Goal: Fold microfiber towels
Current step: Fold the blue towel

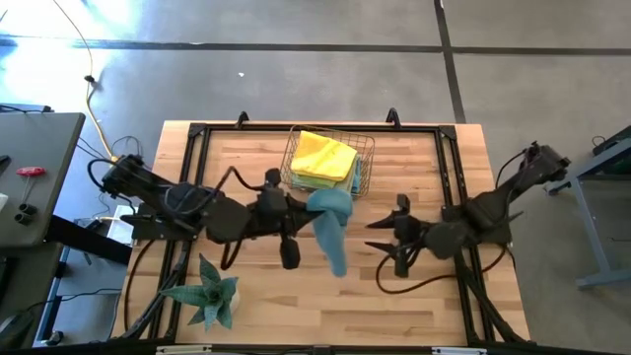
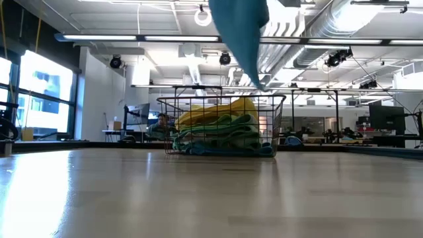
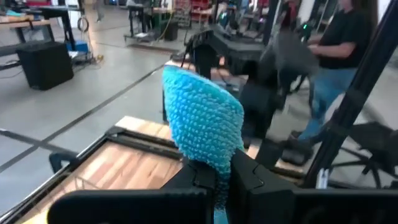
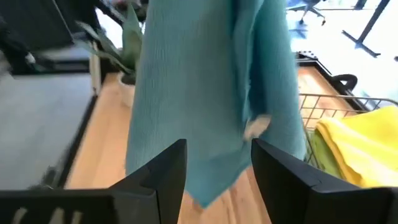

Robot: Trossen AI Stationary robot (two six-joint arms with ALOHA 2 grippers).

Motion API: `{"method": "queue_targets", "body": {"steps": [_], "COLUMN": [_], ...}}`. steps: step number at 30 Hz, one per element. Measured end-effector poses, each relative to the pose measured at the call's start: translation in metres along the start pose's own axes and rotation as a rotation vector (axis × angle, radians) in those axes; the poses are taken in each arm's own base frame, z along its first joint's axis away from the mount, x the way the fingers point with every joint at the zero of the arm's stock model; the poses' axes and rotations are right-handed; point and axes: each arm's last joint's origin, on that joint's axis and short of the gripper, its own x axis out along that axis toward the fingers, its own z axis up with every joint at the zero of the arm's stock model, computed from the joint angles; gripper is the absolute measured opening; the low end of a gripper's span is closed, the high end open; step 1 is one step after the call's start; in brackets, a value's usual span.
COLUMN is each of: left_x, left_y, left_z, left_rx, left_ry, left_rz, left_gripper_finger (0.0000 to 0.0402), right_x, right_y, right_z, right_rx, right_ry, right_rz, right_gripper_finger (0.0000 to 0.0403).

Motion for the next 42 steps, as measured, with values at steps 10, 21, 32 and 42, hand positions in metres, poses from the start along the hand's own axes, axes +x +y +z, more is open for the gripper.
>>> {"method": "queue_targets", "body": {"steps": [10, 21, 32, 42], "left_x": [-0.006, -0.009, -0.008, -0.009], "left_y": [0.003, 0.001, 0.001, -0.001], "left_z": [0.008, 0.010, 0.010, 0.013], "left_rx": [-0.011, -0.026, -0.010, 0.019], "left_ry": [-0.029, -0.046, -0.052, -0.079], "left_rz": [-0.027, -0.039, -0.028, -0.038], "left_gripper_finger": [0.0000, 0.0000, 0.0000, 0.0000], "right_x": [0.027, 0.049, 0.043, 0.058], "right_y": [-0.008, -0.001, 0.012, 0.016], "right_z": [-0.001, 0.002, 0.004, -0.005], "right_rx": [-0.025, 0.025, 0.092, 0.090], "right_ry": [0.017, -0.014, -0.070, -0.048], "right_rz": [-0.085, -0.002, 0.030, -0.067], "right_gripper_finger": [0.0157, 0.0156, 0.0156, 0.0156]}}
